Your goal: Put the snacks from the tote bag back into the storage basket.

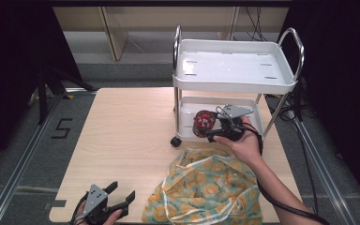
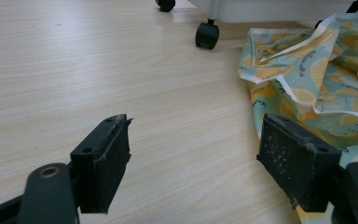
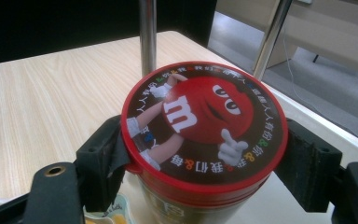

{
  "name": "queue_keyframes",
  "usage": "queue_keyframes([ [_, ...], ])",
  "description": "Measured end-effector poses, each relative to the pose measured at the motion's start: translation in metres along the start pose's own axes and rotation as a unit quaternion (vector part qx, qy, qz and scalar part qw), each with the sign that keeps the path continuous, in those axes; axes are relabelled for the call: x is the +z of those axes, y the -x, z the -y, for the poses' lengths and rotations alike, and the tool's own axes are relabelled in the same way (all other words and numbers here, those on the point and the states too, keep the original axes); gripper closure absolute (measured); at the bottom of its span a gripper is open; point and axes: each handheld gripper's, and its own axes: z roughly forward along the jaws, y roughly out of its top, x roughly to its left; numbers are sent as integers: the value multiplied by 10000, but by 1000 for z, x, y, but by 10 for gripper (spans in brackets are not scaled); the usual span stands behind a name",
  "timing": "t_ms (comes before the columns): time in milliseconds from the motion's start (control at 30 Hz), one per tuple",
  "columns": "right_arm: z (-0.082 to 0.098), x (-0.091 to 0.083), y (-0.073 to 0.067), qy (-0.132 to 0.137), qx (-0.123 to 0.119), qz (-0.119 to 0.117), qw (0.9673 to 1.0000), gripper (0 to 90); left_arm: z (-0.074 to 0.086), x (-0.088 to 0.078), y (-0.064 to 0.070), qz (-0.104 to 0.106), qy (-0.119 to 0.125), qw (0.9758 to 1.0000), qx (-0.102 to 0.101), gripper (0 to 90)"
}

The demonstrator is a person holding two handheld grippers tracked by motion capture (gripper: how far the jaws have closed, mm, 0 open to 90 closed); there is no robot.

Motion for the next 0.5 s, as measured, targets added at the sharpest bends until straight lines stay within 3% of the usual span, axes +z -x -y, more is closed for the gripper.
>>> queue_keyframes([
  [33,-1,2,3,45,-214,-58,9997,262,0,0,0,-7,-6,10000,-11,240],
  [67,-1,2,1,2,-44,-34,10000,262,0,0,0,-9,-12,10000,-7,240],
  [133,-2,3,3,54,-200,23,9998,262,0,0,-1,10,-4,10000,61,240],
  [167,-3,4,1,19,-84,-27,10000,262,0,-1,0,-16,-9,10000,-16,241],
  [267,-4,6,2,-19,-125,-32,9999,261,0,0,-1,11,-2,10000,66,240],
  [400,-5,9,4,-47,-287,13,9996,262,0,-1,0,-26,-28,10000,2,240],
  [433,-5,9,3,-52,-190,62,9998,262,0,0,-1,18,22,10000,43,241],
  [467,-5,11,5,-11,-293,42,9996,261,0,0,-1,11,15,10000,35,241],
  [500,-5,11,3,-64,-181,56,9998,261,0,0,-1,10,12,10000,38,241],
])
